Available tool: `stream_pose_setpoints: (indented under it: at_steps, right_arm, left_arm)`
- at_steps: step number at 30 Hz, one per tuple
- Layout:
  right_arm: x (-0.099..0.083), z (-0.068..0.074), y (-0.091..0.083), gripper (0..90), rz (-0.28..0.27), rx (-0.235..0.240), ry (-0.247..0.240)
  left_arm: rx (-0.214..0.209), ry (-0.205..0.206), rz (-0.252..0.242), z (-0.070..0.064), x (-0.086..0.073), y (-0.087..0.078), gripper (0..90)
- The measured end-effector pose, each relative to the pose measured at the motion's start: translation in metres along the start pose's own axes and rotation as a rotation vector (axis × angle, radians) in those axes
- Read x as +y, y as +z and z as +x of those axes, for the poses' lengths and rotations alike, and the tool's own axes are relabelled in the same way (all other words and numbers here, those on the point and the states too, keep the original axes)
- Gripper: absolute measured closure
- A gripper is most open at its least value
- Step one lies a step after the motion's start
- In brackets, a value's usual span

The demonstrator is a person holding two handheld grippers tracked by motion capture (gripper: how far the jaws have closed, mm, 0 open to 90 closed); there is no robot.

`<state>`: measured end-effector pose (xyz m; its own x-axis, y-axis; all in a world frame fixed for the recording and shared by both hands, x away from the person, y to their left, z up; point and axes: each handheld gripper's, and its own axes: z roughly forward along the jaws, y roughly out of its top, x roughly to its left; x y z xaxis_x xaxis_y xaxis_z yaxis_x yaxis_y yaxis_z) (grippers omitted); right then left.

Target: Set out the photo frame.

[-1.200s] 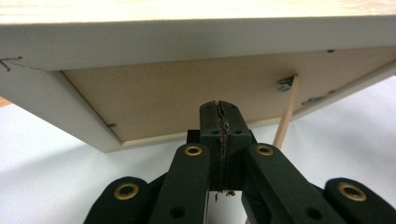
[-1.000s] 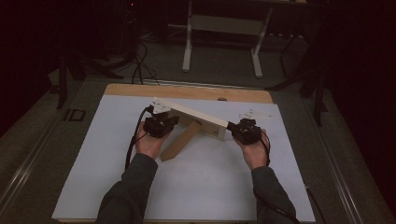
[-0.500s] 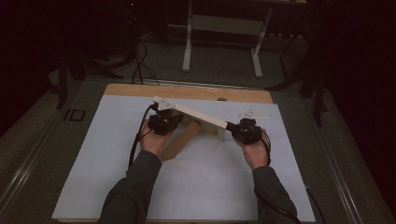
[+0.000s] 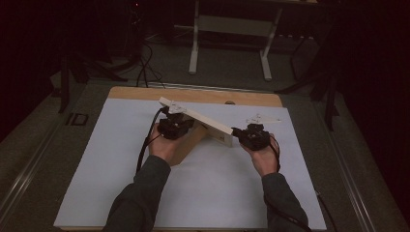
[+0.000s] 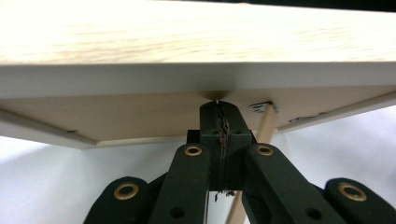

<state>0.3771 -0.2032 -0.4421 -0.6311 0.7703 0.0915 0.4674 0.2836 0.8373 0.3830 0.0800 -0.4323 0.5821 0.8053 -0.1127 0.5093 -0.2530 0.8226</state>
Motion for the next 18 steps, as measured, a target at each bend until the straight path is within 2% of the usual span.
stream_pose_setpoints:
  at_steps: [6, 18]
  right_arm:
    - [0.002, 0.003, -0.001, 90.0, -0.001, 0.008, -0.011]
    - [0.004, 0.009, -0.002, 90.0, 0.000, 0.026, -0.023]
  left_arm:
    - [-0.024, 0.000, -0.001, -0.004, 0.002, -0.001, 90.0]
    - [-0.038, 0.048, 0.005, -0.017, 0.007, -0.001, 90.0]
